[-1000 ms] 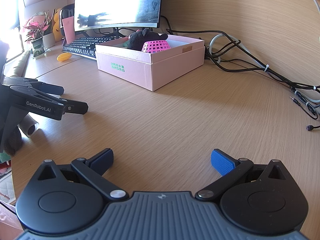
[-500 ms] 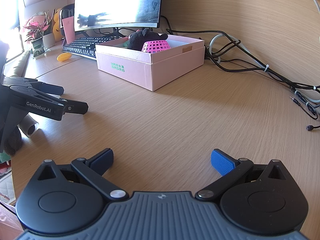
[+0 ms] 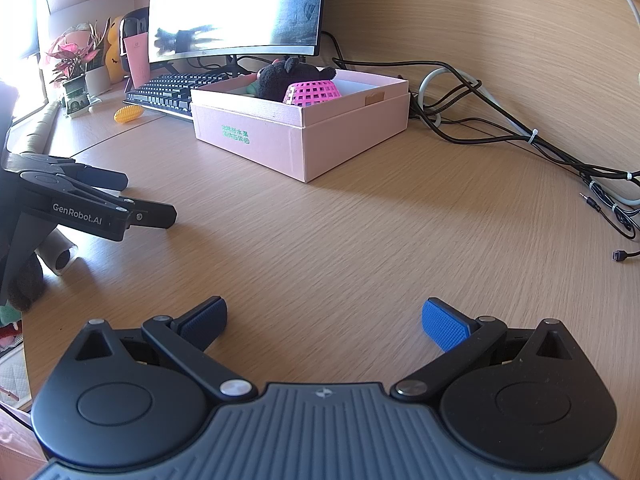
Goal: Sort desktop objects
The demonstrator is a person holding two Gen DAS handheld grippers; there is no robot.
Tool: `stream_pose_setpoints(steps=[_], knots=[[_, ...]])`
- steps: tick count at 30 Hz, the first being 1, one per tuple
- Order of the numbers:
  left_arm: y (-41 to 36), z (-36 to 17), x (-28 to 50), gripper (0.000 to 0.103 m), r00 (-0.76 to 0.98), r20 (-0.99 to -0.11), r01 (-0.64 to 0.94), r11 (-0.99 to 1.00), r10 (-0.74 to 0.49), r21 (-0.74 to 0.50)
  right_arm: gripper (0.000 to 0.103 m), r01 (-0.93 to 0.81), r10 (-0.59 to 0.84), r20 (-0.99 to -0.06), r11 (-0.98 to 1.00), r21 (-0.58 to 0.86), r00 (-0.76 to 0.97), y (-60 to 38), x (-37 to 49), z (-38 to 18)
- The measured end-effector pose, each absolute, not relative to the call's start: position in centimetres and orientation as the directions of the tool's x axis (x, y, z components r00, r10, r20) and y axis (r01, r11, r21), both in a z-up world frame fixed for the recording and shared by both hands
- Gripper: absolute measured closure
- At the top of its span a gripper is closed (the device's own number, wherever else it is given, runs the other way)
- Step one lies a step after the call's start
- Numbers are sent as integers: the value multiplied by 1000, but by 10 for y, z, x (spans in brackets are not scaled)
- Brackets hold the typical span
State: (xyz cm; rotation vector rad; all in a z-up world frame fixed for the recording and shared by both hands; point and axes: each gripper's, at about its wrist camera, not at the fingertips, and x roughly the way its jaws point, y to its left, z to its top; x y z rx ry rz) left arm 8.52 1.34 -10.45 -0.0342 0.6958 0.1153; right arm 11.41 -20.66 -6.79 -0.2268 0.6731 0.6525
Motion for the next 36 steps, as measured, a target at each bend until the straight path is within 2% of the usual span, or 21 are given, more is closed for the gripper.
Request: stream_pose_setpoints(steps=[36], knots=[[14,-104,82,0,758,-648,-93,996,78,11,0,-627,486,-642,779,10,593,-207,115,-68]])
